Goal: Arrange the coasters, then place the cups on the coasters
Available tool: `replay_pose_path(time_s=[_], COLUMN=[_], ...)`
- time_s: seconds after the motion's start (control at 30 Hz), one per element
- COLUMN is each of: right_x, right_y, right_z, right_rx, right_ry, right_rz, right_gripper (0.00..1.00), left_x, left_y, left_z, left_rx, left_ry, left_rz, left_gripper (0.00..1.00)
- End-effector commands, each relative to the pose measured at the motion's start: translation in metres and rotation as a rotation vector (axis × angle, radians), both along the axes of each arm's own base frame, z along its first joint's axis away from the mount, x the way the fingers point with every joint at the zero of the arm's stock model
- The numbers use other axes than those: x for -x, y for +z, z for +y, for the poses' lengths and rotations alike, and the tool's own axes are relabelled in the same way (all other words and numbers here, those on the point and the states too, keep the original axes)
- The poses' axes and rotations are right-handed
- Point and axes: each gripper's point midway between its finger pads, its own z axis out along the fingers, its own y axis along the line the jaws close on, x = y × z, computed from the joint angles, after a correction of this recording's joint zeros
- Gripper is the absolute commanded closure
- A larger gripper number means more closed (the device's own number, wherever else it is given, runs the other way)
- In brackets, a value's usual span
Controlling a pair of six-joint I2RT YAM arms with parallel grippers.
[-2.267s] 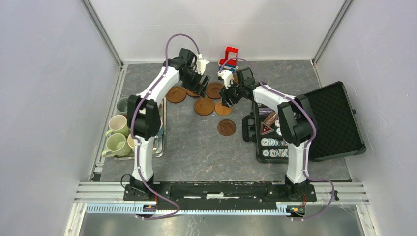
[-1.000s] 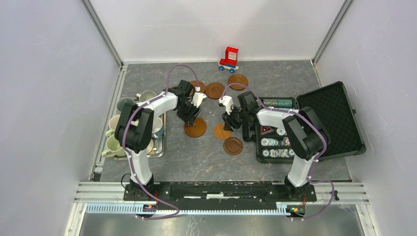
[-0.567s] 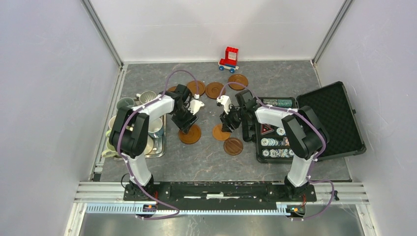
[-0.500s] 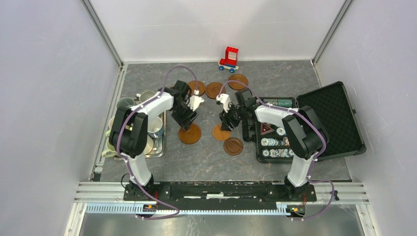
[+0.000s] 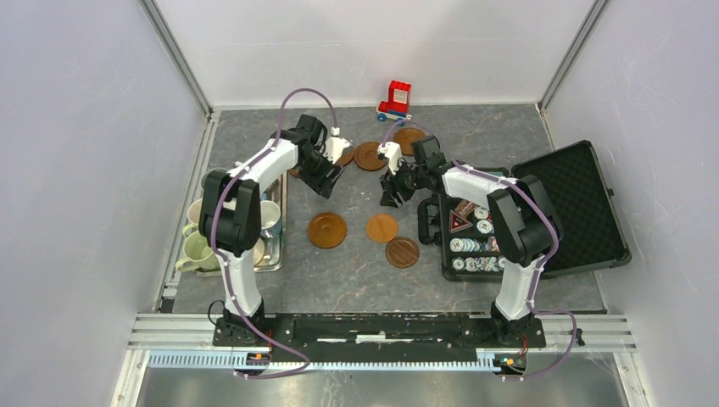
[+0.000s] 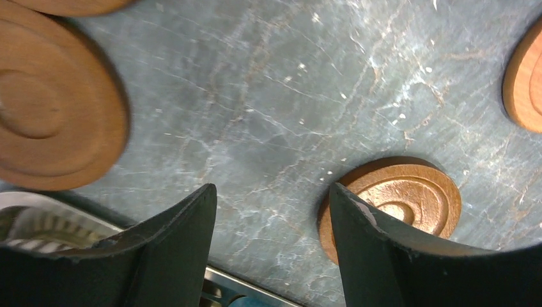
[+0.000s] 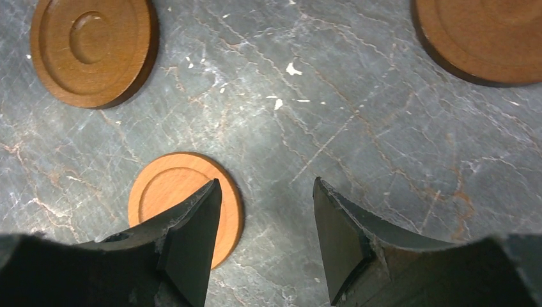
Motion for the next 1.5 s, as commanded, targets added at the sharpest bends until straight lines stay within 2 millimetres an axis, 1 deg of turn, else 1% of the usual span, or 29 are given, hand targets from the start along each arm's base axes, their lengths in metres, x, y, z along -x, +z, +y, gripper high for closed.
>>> replay_pose_path(time_s=[0.0, 0.1, 0.27, 0.4, 0.47, 0.5, 0.6, 0.67, 0.77, 0.9, 0.97, 1.0, 1.07, 1.13, 1.17, 1.2, 1.23, 1.27, 1.33, 1.37, 1.4, 1.47], right_x=[-0.025, -0.028, -0.026, -0.025, -0.024, -0.023, -0.020, -0.019, -0.016, -0.015, -0.015, -0.015, -0.016, -0.018, -0.018, -0.019, -0.020, -0.021, -0.022, -0.023, -0.024, -0.025], right_y=[0.018, 0.015, 0.014, 0.015, 0.015, 0.014, 0.013, 0.011, 0.008, 0.005, 0.006, 0.006, 0.008, 0.012, 0.012, 0.014, 0.017, 0.018, 0.020, 0.022, 0.022, 0.023], right_z=[-0.001, -0.005, -0.008, -0.009, -0.010, -0.011, -0.012, -0.013, -0.013, -0.014, -0.013, -0.013, -0.013, -0.012, -0.011, -0.011, -0.010, -0.010, -0.010, -0.010, -0.010, -0.010], right_rx=[-0.035, -0.032, -0.031, -0.029, -0.028, -0.028, -0.029, -0.030, -0.033, -0.033, -0.033, -0.034, -0.037, -0.041, -0.042, -0.043, -0.044, -0.043, -0.044, -0.047, -0.049, -0.052], right_ry=[-0.038, -0.052, -0.058, -0.064, -0.067, -0.069, -0.074, -0.079, -0.085, -0.087, -0.087, -0.086, -0.086, -0.085, -0.082, -0.079, -0.076, -0.074, -0.072, -0.070, -0.069, -0.070], right_rz=[-0.042, -0.031, -0.029, -0.032, -0.033, -0.032, -0.028, -0.024, -0.013, -0.007, -0.008, -0.009, -0.011, -0.017, -0.020, -0.023, -0.030, -0.032, -0.038, -0.040, -0.041, -0.042], right_gripper=[0.38, 0.38, 0.39, 0.38, 0.39, 0.39, 0.38, 0.38, 0.39, 0.39, 0.39, 0.39, 0.39, 0.38, 0.39, 0.39, 0.38, 0.38, 0.38, 0.38, 0.38, 0.38], left_x=[0.023, 0.037, 0.056, 0.070, 0.081, 0.087, 0.104, 0.114, 0.123, 0.138, 0.141, 0.140, 0.129, 0.109, 0.096, 0.080, 0.068, 0.050, 0.017, -0.002, -0.017, -0.047], left_y=[-0.013, -0.021, -0.040, -0.053, -0.057, -0.058, -0.061, -0.060, -0.057, -0.058, -0.060, -0.059, -0.052, -0.035, -0.022, -0.008, 0.001, 0.015, 0.031, 0.035, 0.033, 0.036], left_z=[-0.011, -0.015, -0.012, -0.004, 0.001, 0.005, 0.014, 0.019, 0.021, 0.023, 0.028, 0.030, 0.031, 0.030, 0.025, 0.022, 0.020, 0.017, 0.017, 0.020, 0.025, 0.031], left_rx=[0.023, 0.025, 0.005, -0.028, -0.050, -0.061, -0.080, -0.086, -0.082, -0.082, -0.098, -0.109, -0.128, -0.122, -0.094, -0.061, -0.029, 0.008, 0.036, 0.034, 0.008, -0.034], left_ry=[-0.102, -0.148, -0.188, -0.218, -0.242, -0.251, -0.271, -0.285, -0.289, -0.296, -0.285, -0.275, -0.240, -0.189, -0.157, -0.124, -0.081, -0.043, 0.034, 0.075, 0.108, 0.159], left_rz=[0.054, 0.082, 0.133, 0.142, 0.144, 0.145, 0.155, 0.155, 0.146, 0.160, 0.155, 0.151, 0.116, 0.069, 0.047, 0.023, 0.018, -0.008, -0.048, -0.070, -0.082, -0.124], left_gripper=[0.27, 0.27, 0.31, 0.31, 0.33, 0.36, 0.43, 0.45, 0.47, 0.50, 0.50, 0.48, 0.39, 0.33, 0.31, 0.29, 0.27, 0.26, 0.25, 0.25, 0.25, 0.25])
